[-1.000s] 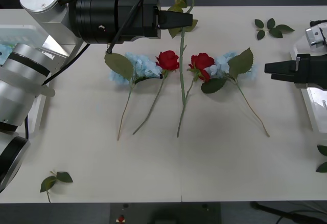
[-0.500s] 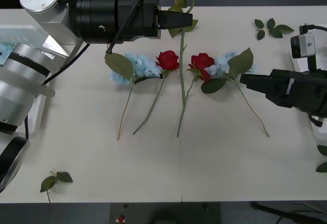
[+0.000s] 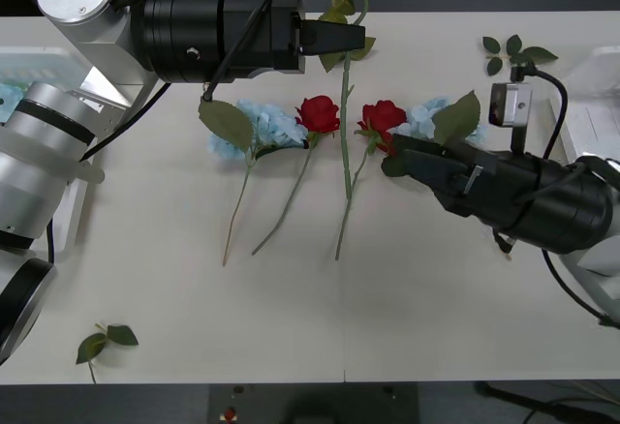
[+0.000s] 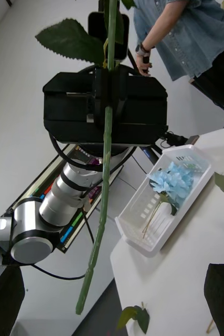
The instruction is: Put the red flowers into the right box and the blue flowers into the left box
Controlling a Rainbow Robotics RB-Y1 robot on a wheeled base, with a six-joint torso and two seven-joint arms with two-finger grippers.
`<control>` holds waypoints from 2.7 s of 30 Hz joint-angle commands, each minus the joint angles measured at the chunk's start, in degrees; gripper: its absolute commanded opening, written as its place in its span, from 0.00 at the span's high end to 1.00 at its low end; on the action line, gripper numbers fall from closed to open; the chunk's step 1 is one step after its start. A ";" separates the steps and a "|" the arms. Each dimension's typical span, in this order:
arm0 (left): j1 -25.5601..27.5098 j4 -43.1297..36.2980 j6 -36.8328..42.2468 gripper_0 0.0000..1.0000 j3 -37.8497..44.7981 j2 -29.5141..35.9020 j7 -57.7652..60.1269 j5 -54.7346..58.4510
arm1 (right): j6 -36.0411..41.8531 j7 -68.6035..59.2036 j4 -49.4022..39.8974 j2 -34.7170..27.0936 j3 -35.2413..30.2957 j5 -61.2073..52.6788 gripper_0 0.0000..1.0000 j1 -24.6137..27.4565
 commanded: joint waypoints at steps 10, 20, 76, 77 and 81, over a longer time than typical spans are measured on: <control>-1.39 -1.40 -0.33 1.00 1.18 0.14 -1.96 0.61 | -2.30 2.07 -1.89 12.13 -0.30 11.22 0.00 -3.76; -1.39 -1.40 -0.33 1.00 1.18 0.14 -1.96 0.61 | -6.08 2.16 -1.81 18.02 2.07 15.79 0.00 -5.52; -1.39 -1.40 -0.33 0.00 1.18 0.14 -1.96 0.61 | -11.80 1.37 -1.81 18.55 2.51 16.85 1.00 -7.01; -1.39 -1.40 -0.33 0.00 1.18 0.14 -1.96 0.61 | -12.06 0.58 -1.81 17.23 2.42 16.85 1.00 -7.10; -1.39 -1.40 -0.33 0.00 1.18 0.14 -1.96 0.61 | -12.23 -6.01 -1.72 10.81 2.16 18.34 1.00 -7.80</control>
